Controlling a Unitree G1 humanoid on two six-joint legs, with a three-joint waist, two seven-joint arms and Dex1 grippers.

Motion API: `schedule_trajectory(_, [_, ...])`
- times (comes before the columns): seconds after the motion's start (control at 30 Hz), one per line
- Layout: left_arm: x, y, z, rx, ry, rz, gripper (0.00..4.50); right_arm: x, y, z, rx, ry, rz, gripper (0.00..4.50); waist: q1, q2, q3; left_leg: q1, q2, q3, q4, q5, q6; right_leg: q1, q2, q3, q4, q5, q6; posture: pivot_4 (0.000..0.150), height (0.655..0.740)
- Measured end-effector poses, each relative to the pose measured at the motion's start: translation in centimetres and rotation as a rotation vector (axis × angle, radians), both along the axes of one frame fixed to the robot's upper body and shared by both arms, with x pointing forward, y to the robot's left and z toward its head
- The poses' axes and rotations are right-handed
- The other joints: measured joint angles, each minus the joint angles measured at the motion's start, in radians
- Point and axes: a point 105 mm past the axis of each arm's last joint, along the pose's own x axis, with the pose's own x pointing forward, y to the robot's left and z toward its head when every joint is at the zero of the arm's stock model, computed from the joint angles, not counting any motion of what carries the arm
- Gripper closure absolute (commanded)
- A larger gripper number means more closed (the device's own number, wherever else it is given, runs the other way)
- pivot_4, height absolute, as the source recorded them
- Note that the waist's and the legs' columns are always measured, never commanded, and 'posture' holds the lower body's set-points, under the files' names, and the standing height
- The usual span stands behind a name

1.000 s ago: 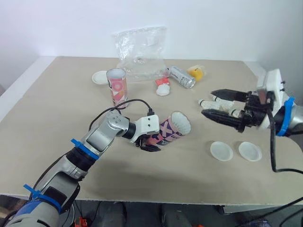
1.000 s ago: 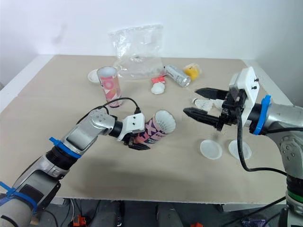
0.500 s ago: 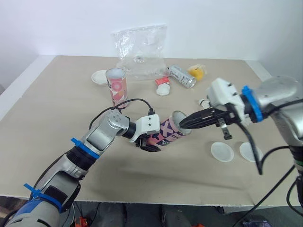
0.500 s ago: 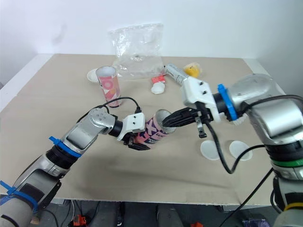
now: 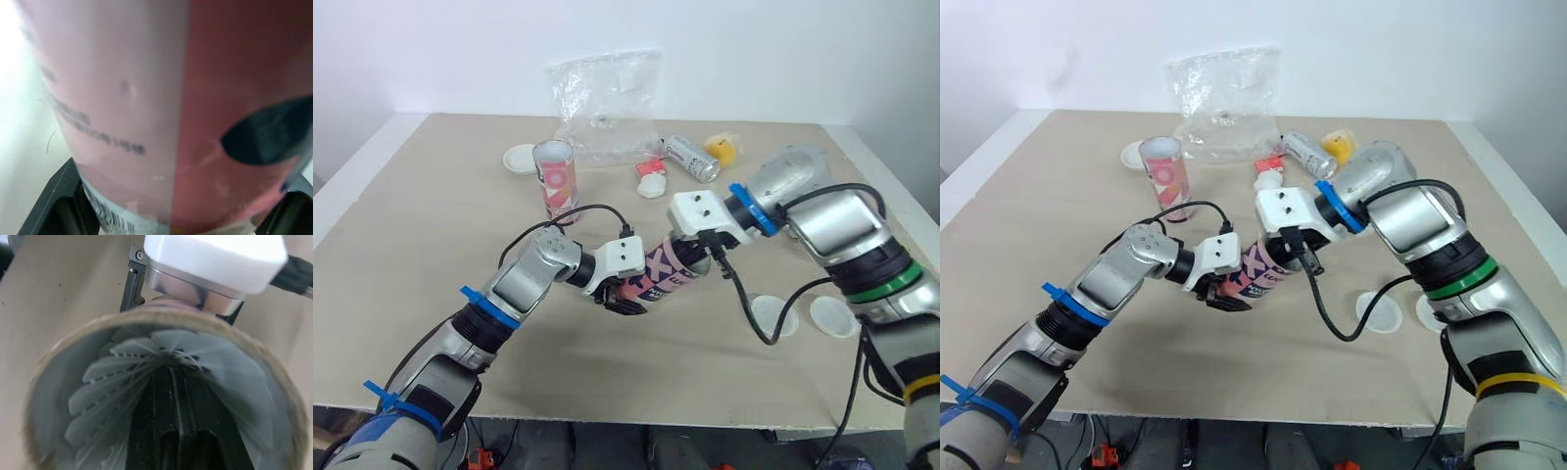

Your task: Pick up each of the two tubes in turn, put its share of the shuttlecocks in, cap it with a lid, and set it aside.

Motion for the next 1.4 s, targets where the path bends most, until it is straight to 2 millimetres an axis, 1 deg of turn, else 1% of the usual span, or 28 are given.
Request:
schedule_trajectory(0.3, [0.3, 0.4, -0.2, 0.001, 0.011, 0.024, 1.15, 0.5, 1.1, -0.2, -0.036, -0.016, 0.029, 4.43, -0.002, -0.001, -0.001, 0.006, 0.001, 0.0, 0.0, 0.0, 0.0, 0.002, 0.0, 0.0, 0.001, 0.002, -0.002, 0.15, 0.74])
schedule_trajectory(0.43, [0.3, 0.4, -0.2, -0.001, 0.01, 0.022, 1.15, 0.4, 1.0, -0.1, -0.02, 0.014, 0.011, 4.43, -0.002, -0.001, -0.001, 0.006, 0.001, 0.0, 0.0, 0.0, 0.0, 0.002, 0.0, 0.0, 0.001, 0.003, -0.002, 0.15, 0.74])
schedule_trajectory(0.53, [0.2, 0.2, -0.1, -0.007, 0.005, 0.011, 1.15, 0.1, 0.5, 0.3, 0.026, 0.08, -0.023, 4.43, -0.002, 0.0, -0.001, 0.003, 0.001, 0.001, 0.0, 0.0, 0.0, 0.001, 0.0, 0.0, 0.001, 0.003, -0.002, 0.15, 0.74])
schedule_trajectory(0.67, [0.1, 0.1, -0.1, -0.013, -0.004, -0.004, 1.15, -0.2, -0.4, 1.8, 0.081, 0.102, -0.057, 4.43, 0.001, -0.001, 0.0, 0.002, 0.001, 0.001, 0.0, 0.0, 0.0, 0.0, -0.001, 0.0, 0.0, 0.001, -0.002, 0.15, 0.74])
schedule_trajectory(0.7, [0.1, 0.1, -0.2, -0.018, -0.009, -0.01, 1.15, -0.2, -1.3, 2.7, 0.102, 0.093, -0.088, 4.43, 0.002, -0.001, 0.0, 0.001, 0.0, 0.001, 0.0, 0.0, 0.0, 0.0, -0.001, 0.0, 0.0, 0.001, -0.002, 0.15, 0.74])
schedule_trajectory(0.8, [0.2, 0.2, -0.2, -0.022, -0.013, -0.009, 1.15, -0.3, -2.2, 3.6, 0.121, 0.082, -0.12, 4.43, 0.0, -0.001, 0.0, 0.001, 0.001, 0.001, 0.0, 0.0, 0.0, -0.001, -0.001, 0.0, 0.0, 0.001, -0.002, 0.15, 0.74])
schedule_trajectory(0.9, [0.4, 0.3, -0.2, -0.031, -0.016, -0.004, 1.15, -0.6, -2.3, 4.2, 0.15, 0.094, -0.13, 4.43, -0.001, -0.001, 0.0, 0.002, 0.001, 0.001, 0.0, 0.0, 0.0, -0.001, -0.001, 0.0, 0.0, 0.001, -0.002, 0.15, 0.74])
schedule_trajectory(0.93, [0.5, 0.3, -0.2, -0.041, -0.019, -0.001, 1.15, -0.7, -2.3, 4.7, 0.177, 0.102, -0.136, 4.43, -0.001, 0.0, 0.0, 0.002, 0.001, 0.001, 0.0, 0.0, 0.0, -0.001, -0.001, 0.0, 0.0, 0.001, -0.002, 0.15, 0.74])
schedule_trajectory(1.0, [0.5, 0.2, -0.4, -0.088, -0.015, 0.011, 1.15, -1.2, -3.0, 6.7, 0.291, 0.129, -0.177, 4.43, 0.003, 0.0, 0.0, 0.0, 0.0, 0.001, 0.0, 0.0, 0.0, -0.001, -0.002, 0.0, 0.0, 0.001, -0.002, 0.15, 0.74])
schedule_trajectory(1.03, [0.5, 0.2, -0.6, -0.121, -0.009, 0.021, 1.15, -1.5, -3.8, 8.2, 0.365, 0.135, -0.212, 4.43, 0.005, 0.0, 0.0, 0.0, 0.0, 0.001, 0.0, 0.0, 0.0, -0.001, -0.002, 0.0, 0.0, 0.001, -0.001, 0.15, 0.74])
schedule_trajectory(1.07, [0.6, 0.3, -0.7, -0.148, -0.002, 0.03, 1.15, -1.7, -4.4, 9.2, 0.42, 0.133, -0.242, 4.43, 0.006, 0.0, 0.0, -0.001, 0.0, 0.001, 0.0, 0.0, 0.0, -0.001, -0.003, 0.0, -0.001, 0.0, -0.001, 0.15, 0.74])
schedule_trajectory(1.1, [0.6, 0.3, -0.8, -0.168, 0.003, 0.04, 1.15, -1.8, -4.9, 9.7, 0.455, 0.133, -0.263, 4.43, 0.006, 0.0, 0.0, -0.001, -0.001, 0.001, 0.0, -0.001, 0.0, 0.0, -0.003, 0.0, -0.001, 0.0, -0.001, 0.15, 0.74])
schedule_trajectory(1.13, [1.0, 0.2, -1.0, -0.233, 0.01, 0.082, 1.15, -2.1, -6.0, 9.9, 0.509, 0.135, -0.321, 4.43, 0.008, -0.001, 0.0, -0.001, -0.001, 0.001, 0.0, -0.001, 0.0, 0.0, -0.003, -0.001, -0.002, -0.001, -0.001, 0.15, 0.74])
schedule_trajectory(1.2, [1.2, 0.2, -1.2, -0.288, 0.022, 0.115, 1.15, -2.0, -7.0, 9.4, 0.535, 0.152, -0.378, 4.43, 0.009, -0.001, 0.0, -0.001, -0.001, 0.001, 0.0, -0.002, 0.001, 0.0, -0.003, 0.0, -0.002, -0.001, 0.0, 0.15, 0.74])
schedule_trajectory(1.23, [1.4, 0.2, -1.4, -0.352, 0.038, 0.152, 1.15, -1.9, -8.2, 8.2, 0.561, 0.174, -0.454, 4.43, 0.009, -0.001, 0.0, -0.002, -0.001, 0.001, 0.0, -0.002, 0.001, -0.001, -0.003, 0.0, -0.002, -0.001, 0.0, 0.15, 0.74])
schedule_trajectory(1.3, [1.5, 0.4, -1.6, -0.402, 0.049, 0.179, 1.15, -1.8, -9.0, 6.6, 0.567, 0.2, -0.524, 4.43, 0.01, -0.001, 0.0, -0.002, -0.001, 0.001, -0.001, -0.003, 0.002, -0.001, -0.002, 0.0, -0.002, -0.001, 0.0, 0.15, 0.74])
schedule_trajectory(1.4, [1.2, 0.4, -2.2, -0.507, 0.033, 0.215, 1.15, -2.1, -11.6, 1.9, 0.537, 0.236, -0.688, 4.43, 0.013, -0.001, 0.0, -0.002, -0.001, 0.0, -0.001, -0.004, 0.002, -0.001, -0.002, 0.0, -0.001, 0.0, 0.004, 0.15, 0.74])
